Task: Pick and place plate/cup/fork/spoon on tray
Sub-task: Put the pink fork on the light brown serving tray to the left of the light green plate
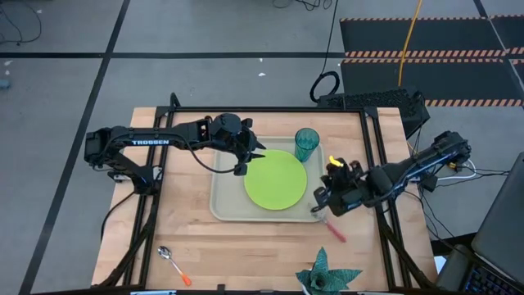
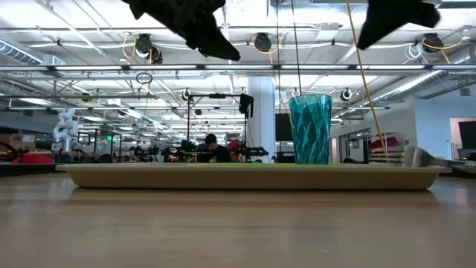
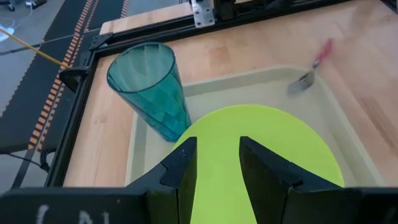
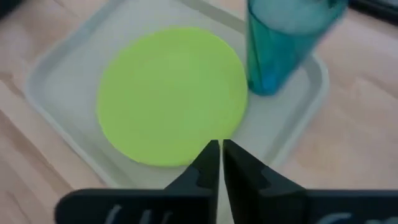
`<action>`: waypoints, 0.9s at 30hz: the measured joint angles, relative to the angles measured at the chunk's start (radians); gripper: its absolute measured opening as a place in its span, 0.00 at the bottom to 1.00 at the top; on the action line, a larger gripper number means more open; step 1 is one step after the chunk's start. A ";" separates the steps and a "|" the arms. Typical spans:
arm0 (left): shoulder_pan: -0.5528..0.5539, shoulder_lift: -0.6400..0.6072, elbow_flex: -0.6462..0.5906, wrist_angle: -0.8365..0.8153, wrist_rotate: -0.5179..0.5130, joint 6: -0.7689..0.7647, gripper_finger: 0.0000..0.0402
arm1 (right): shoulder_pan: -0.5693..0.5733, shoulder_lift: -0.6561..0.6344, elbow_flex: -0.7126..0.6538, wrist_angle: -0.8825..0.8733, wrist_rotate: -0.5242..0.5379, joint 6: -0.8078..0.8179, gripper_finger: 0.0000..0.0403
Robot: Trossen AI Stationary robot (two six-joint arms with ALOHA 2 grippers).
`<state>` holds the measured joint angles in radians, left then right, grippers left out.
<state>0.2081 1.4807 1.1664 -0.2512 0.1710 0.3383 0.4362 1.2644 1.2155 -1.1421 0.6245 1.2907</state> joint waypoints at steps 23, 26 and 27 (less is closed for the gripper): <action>0.022 0.000 0.000 -0.086 -0.049 0.023 0.31 | 0.053 -0.001 -0.149 0.007 -0.495 0.239 0.03; 0.022 0.000 0.000 -0.086 -0.049 0.023 0.31 | 0.075 0.000 -0.233 0.208 -0.500 0.227 0.06; 0.022 0.000 0.000 -0.086 -0.049 0.023 0.31 | 0.078 0.000 -0.265 0.274 -0.514 0.227 0.08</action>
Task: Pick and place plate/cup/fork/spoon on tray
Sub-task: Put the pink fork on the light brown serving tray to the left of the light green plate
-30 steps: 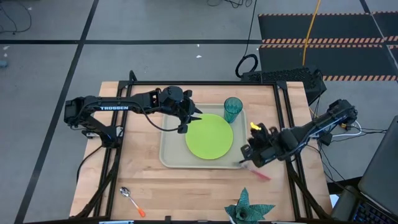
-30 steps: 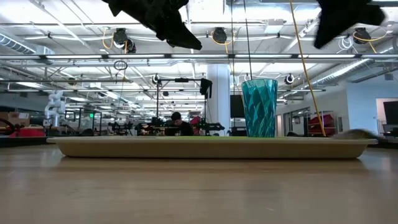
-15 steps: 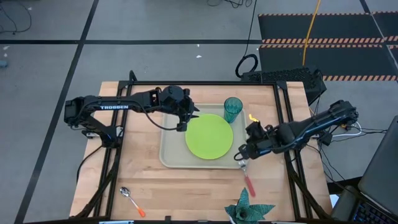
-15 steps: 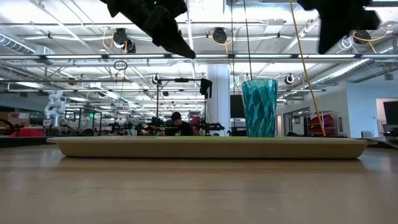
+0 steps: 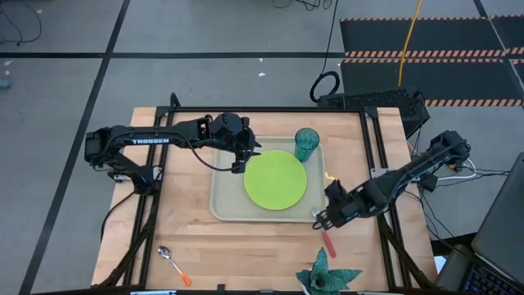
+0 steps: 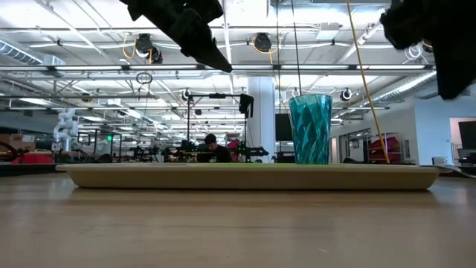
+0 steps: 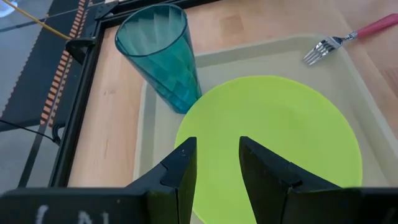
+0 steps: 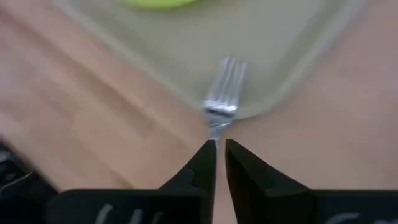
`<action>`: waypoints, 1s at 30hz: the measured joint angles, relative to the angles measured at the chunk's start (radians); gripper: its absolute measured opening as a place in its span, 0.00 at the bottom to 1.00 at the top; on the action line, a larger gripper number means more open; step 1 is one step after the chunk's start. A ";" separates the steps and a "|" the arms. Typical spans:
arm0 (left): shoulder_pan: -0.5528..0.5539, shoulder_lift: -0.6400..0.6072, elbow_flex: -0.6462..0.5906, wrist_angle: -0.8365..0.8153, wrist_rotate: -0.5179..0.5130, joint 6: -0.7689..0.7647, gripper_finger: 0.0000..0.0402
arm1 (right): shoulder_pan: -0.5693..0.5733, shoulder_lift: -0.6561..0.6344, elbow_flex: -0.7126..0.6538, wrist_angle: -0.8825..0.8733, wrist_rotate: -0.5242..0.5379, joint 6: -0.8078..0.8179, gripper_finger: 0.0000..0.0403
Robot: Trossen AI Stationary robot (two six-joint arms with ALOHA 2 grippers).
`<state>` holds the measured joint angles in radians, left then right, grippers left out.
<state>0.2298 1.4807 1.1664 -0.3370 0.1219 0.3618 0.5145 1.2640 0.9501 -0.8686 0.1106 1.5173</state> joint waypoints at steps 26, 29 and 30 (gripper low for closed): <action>0.015 -0.013 0.001 -0.010 0.000 -0.001 0.31 | 0.018 0.020 -0.385 0.629 -0.111 0.188 0.59; 0.015 -0.013 0.001 -0.010 0.000 -0.001 0.31 | 0.018 0.033 -0.386 0.632 -0.112 0.180 0.58; 0.015 -0.013 0.001 -0.010 0.000 -0.002 0.31 | 0.018 0.036 -0.386 0.633 -0.111 0.174 0.58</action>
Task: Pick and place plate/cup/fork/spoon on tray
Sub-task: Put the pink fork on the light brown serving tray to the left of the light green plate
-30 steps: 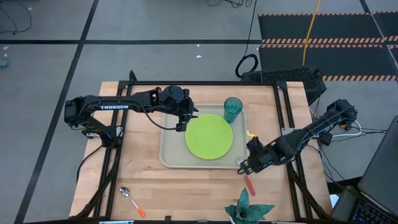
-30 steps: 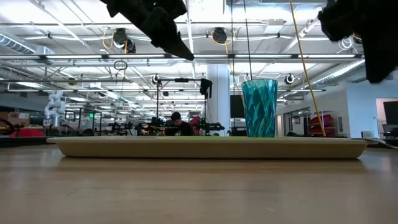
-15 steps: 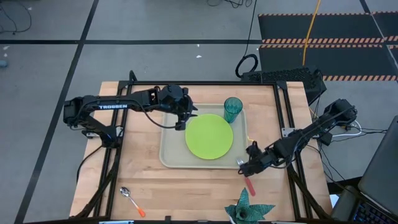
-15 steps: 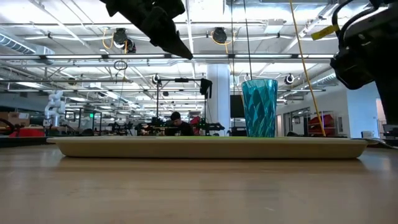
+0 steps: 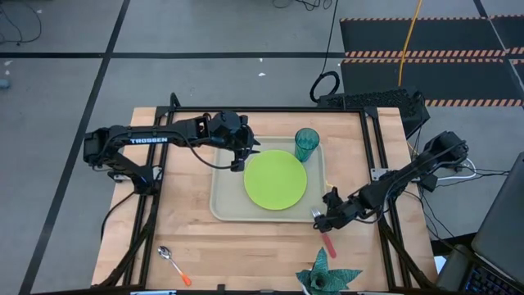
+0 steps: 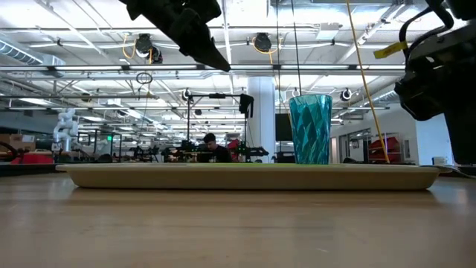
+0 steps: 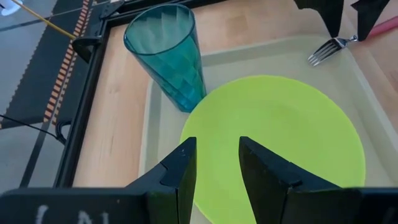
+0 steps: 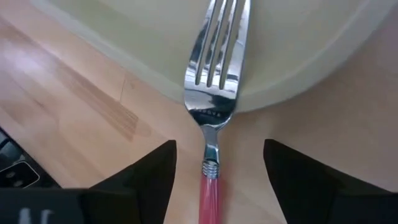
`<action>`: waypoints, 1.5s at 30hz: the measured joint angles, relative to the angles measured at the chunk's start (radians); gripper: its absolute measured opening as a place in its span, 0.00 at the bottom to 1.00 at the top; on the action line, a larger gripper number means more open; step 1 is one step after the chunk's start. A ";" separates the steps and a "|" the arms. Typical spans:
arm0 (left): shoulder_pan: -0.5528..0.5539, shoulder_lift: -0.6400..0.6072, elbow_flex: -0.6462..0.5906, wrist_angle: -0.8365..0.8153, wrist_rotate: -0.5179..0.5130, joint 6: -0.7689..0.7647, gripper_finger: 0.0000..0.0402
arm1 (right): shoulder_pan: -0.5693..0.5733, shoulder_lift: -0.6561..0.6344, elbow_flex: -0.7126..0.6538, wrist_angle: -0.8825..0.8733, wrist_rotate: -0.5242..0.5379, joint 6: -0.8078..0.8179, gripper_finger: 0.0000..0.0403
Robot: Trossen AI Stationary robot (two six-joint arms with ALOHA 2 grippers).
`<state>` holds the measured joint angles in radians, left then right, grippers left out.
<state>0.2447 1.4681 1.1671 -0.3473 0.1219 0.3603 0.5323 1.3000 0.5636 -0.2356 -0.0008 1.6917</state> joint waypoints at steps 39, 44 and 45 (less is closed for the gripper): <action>0.000 0.000 -0.001 -0.001 0.000 -0.004 0.31 | 0.037 0.047 0.000 0.015 0.124 -0.027 0.02; 0.002 -0.001 -0.001 -0.001 0.000 -0.004 0.31 | 0.052 -0.036 -0.002 0.020 0.182 -0.025 0.00; 0.002 -0.001 -0.001 -0.001 0.000 -0.004 0.31 | 0.057 -0.055 -0.002 0.024 0.204 -0.032 0.00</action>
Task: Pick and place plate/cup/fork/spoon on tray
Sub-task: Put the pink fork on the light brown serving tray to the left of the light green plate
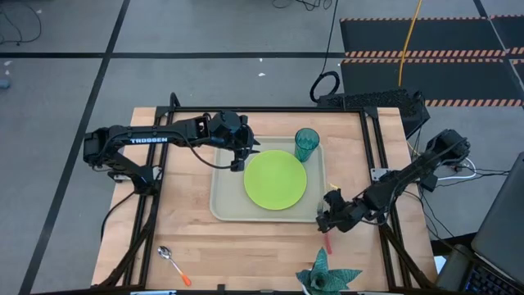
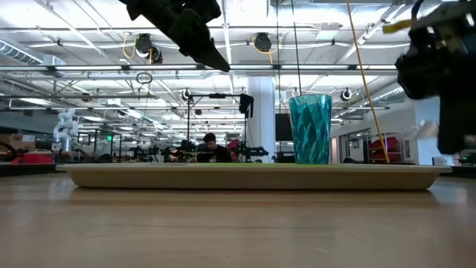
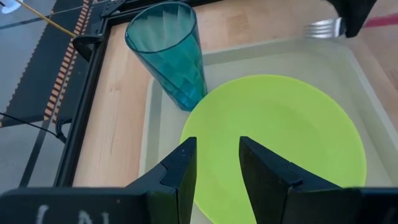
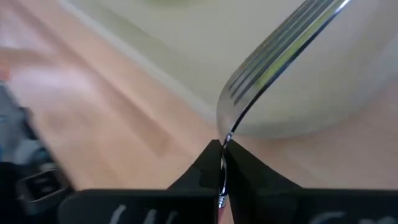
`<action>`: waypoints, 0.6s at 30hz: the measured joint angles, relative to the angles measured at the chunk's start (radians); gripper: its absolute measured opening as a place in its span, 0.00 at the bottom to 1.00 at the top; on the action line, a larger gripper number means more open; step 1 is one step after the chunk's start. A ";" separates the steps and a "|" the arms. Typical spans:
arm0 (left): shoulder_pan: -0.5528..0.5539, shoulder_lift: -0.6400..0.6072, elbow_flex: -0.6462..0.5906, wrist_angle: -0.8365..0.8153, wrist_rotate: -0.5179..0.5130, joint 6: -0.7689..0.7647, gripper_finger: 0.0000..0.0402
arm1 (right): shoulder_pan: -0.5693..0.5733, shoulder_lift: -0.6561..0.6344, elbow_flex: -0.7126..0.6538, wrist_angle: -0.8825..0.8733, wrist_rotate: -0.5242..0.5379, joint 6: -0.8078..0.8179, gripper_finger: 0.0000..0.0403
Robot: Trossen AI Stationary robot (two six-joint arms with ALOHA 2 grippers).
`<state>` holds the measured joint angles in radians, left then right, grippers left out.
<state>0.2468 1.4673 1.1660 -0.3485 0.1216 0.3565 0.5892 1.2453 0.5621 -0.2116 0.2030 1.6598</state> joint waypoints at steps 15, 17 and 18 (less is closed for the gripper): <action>0.018 0.000 0.000 -0.050 0.004 -0.044 0.31 | 0.047 -0.233 0.002 0.289 0.448 -0.652 0.00; 0.018 -0.001 -0.011 -0.049 0.019 -0.051 0.31 | 0.033 -0.239 0.002 0.334 0.474 -0.770 0.00; 0.018 -0.001 -0.025 -0.042 0.035 -0.052 0.31 | 0.023 -0.240 0.002 0.349 0.477 -0.828 0.00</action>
<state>0.2650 1.4666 1.1413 -0.3904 0.1567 0.3043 0.6124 1.0049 0.5640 0.1373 0.6801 0.8318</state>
